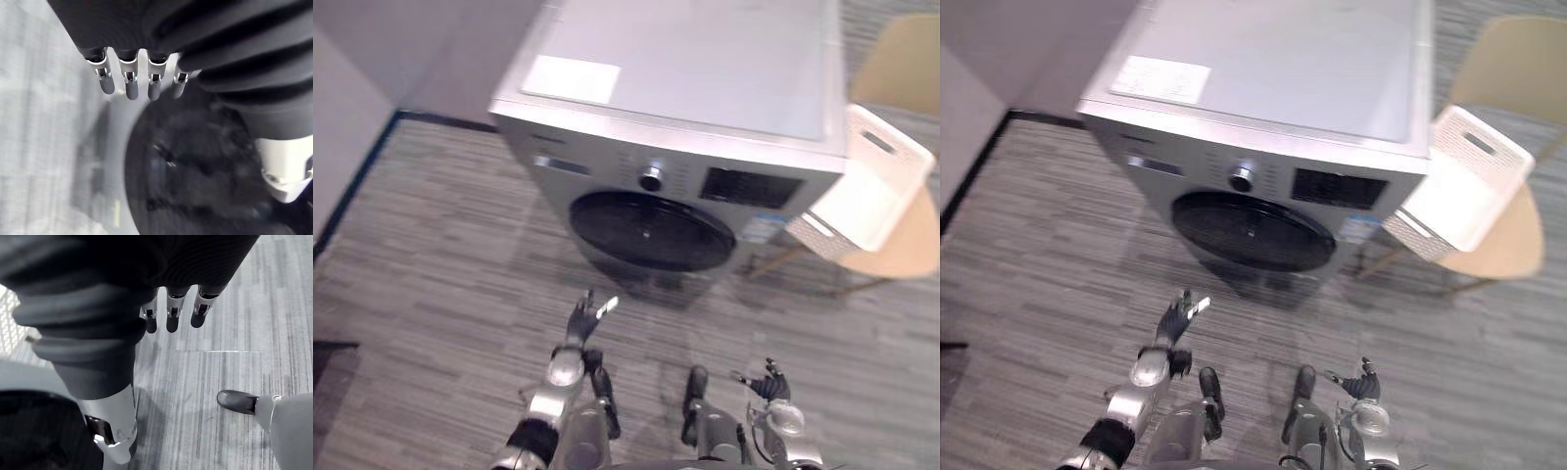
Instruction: Pick up the laundry basket with both hands and put the clothes into the washing machine.
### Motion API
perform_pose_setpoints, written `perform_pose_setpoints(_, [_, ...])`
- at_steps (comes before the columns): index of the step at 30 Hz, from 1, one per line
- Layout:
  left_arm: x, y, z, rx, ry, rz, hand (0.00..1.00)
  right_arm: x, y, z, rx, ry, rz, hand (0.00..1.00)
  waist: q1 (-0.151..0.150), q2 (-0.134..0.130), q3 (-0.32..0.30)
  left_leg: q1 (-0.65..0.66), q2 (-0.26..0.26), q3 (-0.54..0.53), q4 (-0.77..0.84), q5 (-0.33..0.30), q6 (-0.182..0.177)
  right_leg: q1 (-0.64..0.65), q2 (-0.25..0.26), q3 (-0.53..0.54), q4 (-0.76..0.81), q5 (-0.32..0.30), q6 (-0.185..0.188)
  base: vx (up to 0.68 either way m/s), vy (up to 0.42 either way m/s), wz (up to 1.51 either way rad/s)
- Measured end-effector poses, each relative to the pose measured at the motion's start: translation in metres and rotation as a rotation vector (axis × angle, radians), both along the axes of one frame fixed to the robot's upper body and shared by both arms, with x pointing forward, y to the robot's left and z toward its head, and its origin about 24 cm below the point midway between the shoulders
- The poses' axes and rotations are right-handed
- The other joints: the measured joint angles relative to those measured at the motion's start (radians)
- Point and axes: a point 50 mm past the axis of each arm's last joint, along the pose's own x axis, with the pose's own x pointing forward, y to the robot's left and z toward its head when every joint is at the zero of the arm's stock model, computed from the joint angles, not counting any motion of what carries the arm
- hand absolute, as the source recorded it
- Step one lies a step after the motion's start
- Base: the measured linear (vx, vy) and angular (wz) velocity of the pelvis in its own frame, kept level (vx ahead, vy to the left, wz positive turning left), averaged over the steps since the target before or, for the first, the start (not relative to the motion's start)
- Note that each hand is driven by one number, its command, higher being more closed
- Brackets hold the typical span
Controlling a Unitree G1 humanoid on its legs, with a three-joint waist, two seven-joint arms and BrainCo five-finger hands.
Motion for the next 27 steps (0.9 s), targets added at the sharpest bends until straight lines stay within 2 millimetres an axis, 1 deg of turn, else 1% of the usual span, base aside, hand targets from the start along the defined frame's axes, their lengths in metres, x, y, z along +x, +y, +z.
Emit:
perform_pose_setpoints(1, [-0.014,0.015,-0.01,0.018,0.059,0.041,0.0,0.006,0.002,0.001,0.009,-0.005,0.009,0.0,0.012,-0.009,-0.003,-0.001,-0.02,-0.019,0.003,-0.005,0.008,0.022,-0.013,-0.024,-0.012,0.0,0.002,0.12,0.109,0.71])
perform_pose_setpoints(2, [-0.028,0.031,-0.019,0.042,0.127,0.088,0.0,0.011,0.004,0.002,0.009,-0.012,0.022,0.0,0.019,-0.016,-0.008,0.002,-0.04,-0.04,0.002,-0.009,0.013,0.05,-0.025,-0.054,-0.025,0.0,0.016,0.15,0.122,0.74])
perform_pose_setpoints(3, [-0.039,0.041,-0.025,0.053,0.172,0.131,0.0,0.014,0.005,0.002,0.01,-0.009,0.027,0.0,0.022,-0.023,-0.01,0.008,-0.056,-0.056,0.003,-0.016,0.018,0.073,-0.036,-0.076,-0.029,-0.005,0.027,0.13,0.084,0.75])
perform_pose_setpoints(4, [-0.05,0.048,-0.031,0.064,0.221,0.167,0.0,0.015,0.005,0.002,0.009,-0.007,0.028,0.0,0.025,-0.024,-0.01,0.017,-0.069,-0.072,0.012,-0.03,0.027,0.1,-0.048,-0.101,-0.022,-0.015,0.04,0.16,0.119,0.68])
perform_pose_setpoints(5, [-0.067,0.056,-0.037,0.064,0.272,0.225,0.0,0.017,0.008,0.001,0.02,-0.008,0.026,0.0,0.03,-0.029,-0.012,0.02,-0.087,-0.087,0.044,-0.067,0.036,0.117,-0.073,-0.121,0.017,-0.041,0.05,0.13,0.108,0.57])
perform_pose_setpoints(6, [-0.079,0.059,-0.041,0.066,0.306,0.246,0.0,0.018,0.008,0.001,0.02,-0.01,0.026,0.0,0.036,-0.03,-0.014,0.02,-0.086,-0.098,0.07,-0.1,0.042,0.115,-0.097,-0.122,0.081,-0.066,0.047,0.12,0.093,0.39])
perform_pose_setpoints(7, [-0.086,0.058,-0.043,0.066,0.33,0.25,0.0,0.018,0.008,0.001,0.021,-0.008,0.027,0.0,0.044,-0.028,-0.014,0.02,-0.089,-0.111,0.085,-0.126,0.041,0.103,-0.118,-0.117,0.146,-0.079,0.041,0.07,0.098,0.37])
perform_pose_setpoints(8, [-0.099,0.057,-0.047,0.068,0.366,0.262,0.0,0.015,0.009,0.0,0.025,0.0,0.026,0.0,0.048,-0.027,-0.015,0.039,-0.102,-0.132,0.091,-0.148,0.051,0.048,-0.17,-0.057,0.341,-0.089,-0.002,0.08,0.12,0.59])
perform_pose_setpoints(9, [-0.103,0.057,-0.048,0.075,0.378,0.274,0.0,0.012,0.016,-0.003,0.04,0.009,0.036,0.0,0.047,-0.03,-0.015,0.07,-0.117,-0.174,0.097,-0.161,0.064,-0.047,-0.198,0.075,0.558,-0.04,-0.08,0.18,0.168,0.7])
perform_pose_setpoints(10, [-0.105,0.059,-0.048,0.081,0.382,0.279,0.0,0.009,0.02,-0.006,0.053,0.019,0.039,0.0,0.047,-0.036,-0.019,0.078,-0.117,-0.199,0.098,-0.165,0.067,-0.098,-0.19,0.152,0.649,-0.018,-0.084,0.25,0.075,0.96])
perform_pose_setpoints(11, [-0.105,0.063,-0.047,0.091,0.374,0.305,0.0,0.004,0.034,-0.011,0.096,0.035,0.05,0.0,0.045,-0.043,-0.024,0.084,-0.124,-0.252,0.097,-0.168,0.077,-0.166,-0.13,0.253,0.764,-0.111,-0.062,0.31,0.016,1.18])
perform_pose_setpoints(12, [-0.101,0.063,-0.045,0.08,0.358,0.332,0.0,0.003,0.044,-0.014,0.125,0.038,0.054,0.0,0.042,-0.059,-0.026,0.098,-0.135,-0.308,0.091,-0.169,0.079,-0.207,-0.059,0.303,0.794,-0.19,-0.065,0.25,-0.047,1.28])
perform_pose_setpoints(13, [-0.098,0.063,-0.045,0.071,0.347,0.35,0.0,0.004,0.047,-0.014,0.132,0.038,0.059,0.0,0.041,-0.064,-0.027,0.107,-0.142,-0.335,0.087,-0.17,0.08,-0.223,-0.029,0.322,0.784,-0.217,-0.068,0.26,-0.067,1.42])
perform_pose_setpoints(14, [-0.089,0.059,-0.043,0.038,0.315,0.375,0.0,0.005,0.049,-0.013,0.134,0.033,0.069,0.0,0.044,-0.068,-0.029,0.128,-0.164,-0.393,0.078,-0.171,0.08,-0.258,0.029,0.368,0.739,-0.252,-0.073,0.25,-0.099,1.68])
perform_pose_setpoints(15, [-0.079,0.05,-0.041,0.001,0.28,0.385,0.0,0.008,0.048,-0.01,0.126,0.01,0.071,0.0,0.036,-0.065,-0.029,0.141,-0.191,-0.462,0.08,-0.167,0.074,-0.294,0.08,0.425,0.67,-0.262,-0.064,0.25,-0.116,1.88])
perform_pose_setpoints(16, [-0.075,0.045,-0.04,-0.019,0.266,0.394,0.0,0.01,0.047,-0.008,0.121,-0.005,0.073,0.0,0.023,-0.065,-0.029,0.142,-0.203,-0.498,0.086,-0.169,0.073,-0.309,0.098,0.456,0.627,-0.261,-0.062,0.26,-0.165,2.25])
perform_pose_setpoints(17, [-0.07,0.038,-0.04,-0.056,0.25,0.419,0.0,0.013,0.046,-0.004,0.115,-0.025,0.074,0.0,0.009,-0.073,-0.033,0.15,-0.23,-0.578,0.096,-0.176,0.063,-0.322,0.123,0.533,0.539,-0.252,-0.053,0.26,-0.227,2.28])
perform_pose_setpoints(18, [-0.071,0.034,-0.041,-0.073,0.253,0.437,0.0,0.014,0.045,-0.003,0.112,-0.03,0.079,0.0,0.003,-0.072,-0.036,0.154,-0.256,-0.641,0.108,-0.19,0.044,-0.317,0.128,0.594,0.432,-0.22,-0.049,0.27,-0.262,2.23])
perform_pose_setpoints(19, [-0.071,0.033,-0.041,-0.076,0.254,0.443,0.0,0.015,0.046,-0.003,0.109,-0.033,0.086,0.0,0.004,-0.09,-0.047,0.157,-0.266,-0.67,0.122,-0.203,0.035,-0.312,0.121,0.612,0.404,-0.173,-0.058,0.3,-0.334,1.88])
perform_pose_setpoints(20, [-0.072,0.029,-0.042,-0.096,0.257,0.463,0.0,0.014,0.046,-0.004,0.108,-0.027,0.093,0.0,0.012,-0.075,-0.054,0.159,-0.258,-0.702,0.147,-0.227,0.012,-0.292,0.122,0.578,0.424,-0.112,-0.07,0.32,-0.339,1.48])
perform_pose_setpoints(21, [-0.077,0.024,-0.044,-0.113,0.27,0.48,0.0,0.017,0.045,-0.002,0.105,-0.035,0.098,0.0,0.033,-0.048,-0.067,0.151,-0.216,-0.676,0.154,-0.227,0.005,-0.273,0.123,0.51,0.413,-0.123,-0.084,0.32,-0.315,1.39])
perform_pose_setpoints(22, [-0.08,0.023,-0.045,-0.117,0.277,0.486,0.0,0.02,0.047,-0.001,0.107,-0.042,0.106,0.0,0.032,-0.038,-0.073,0.151,-0.193,-0.647,0.157,-0.223,-0.001,-0.26,0.122,0.471,0.404,-0.128,-0.09,0.3,-0.252,1.33])
perform_pose_setpoints(23, [-0.081,0.02,-0.046,-0.125,0.281,0.487,0.0,0.023,0.049,0.0,0.118,-0.048,0.12,0.0,0.027,-0.021,-0.075,0.152,-0.141,-0.563,0.161,-0.218,-0.022,-0.218,0.122,0.399,0.386,-0.131,-0.1,0.26,-0.233,1.23])
perform_pose_setpoints(24, [-0.081,0.02,-0.046,-0.127,0.282,0.488,0.0,0.024,0.051,0.0,0.119,-0.049,0.133,0.0,0.023,-0.018,-0.075,0.156,-0.112,-0.507,0.164,-0.212,-0.034,-0.191,0.125,0.367,0.373,-0.135,-0.111,0.27,-0.298,1.51])
perform_pose_setpoints(25, [-0.08,0.018,-0.046,-0.133,0.28,0.485,0.0,0.024,0.054,0.0,0.117,-0.049,0.15,0.0,0.021,-0.019,-0.075,0.159,-0.058,-0.385,0.165,-0.199,-0.059,-0.139,0.123,0.303,0.349,-0.139,-0.12,0.16,-0.25,1.4])
perform_pose_setpoints(26, [-0.078,0.016,-0.046,-0.137,0.277,0.479,0.0,0.025,0.054,0.001,0.116,-0.053,0.152,0.0,0.018,-0.021,-0.075,0.165,-0.018,-0.274,0.165,-0.195,-0.064,-0.098,0.119,0.258,0.322,-0.142,-0.126,0.11,-0.227,1.56])
perform_pose_setpoints(27, [-0.071,0.013,-0.044,-0.141,0.263,0.465,0.0,0.026,0.051,0.003,0.111,-0.061,0.146,0.0,0.02,-0.028,-0.075,0.176,0.026,-0.129,0.154,-0.189,-0.065,-0.062,0.12,0.218,0.29,-0.141,-0.13,0.03,-0.154,1.2])
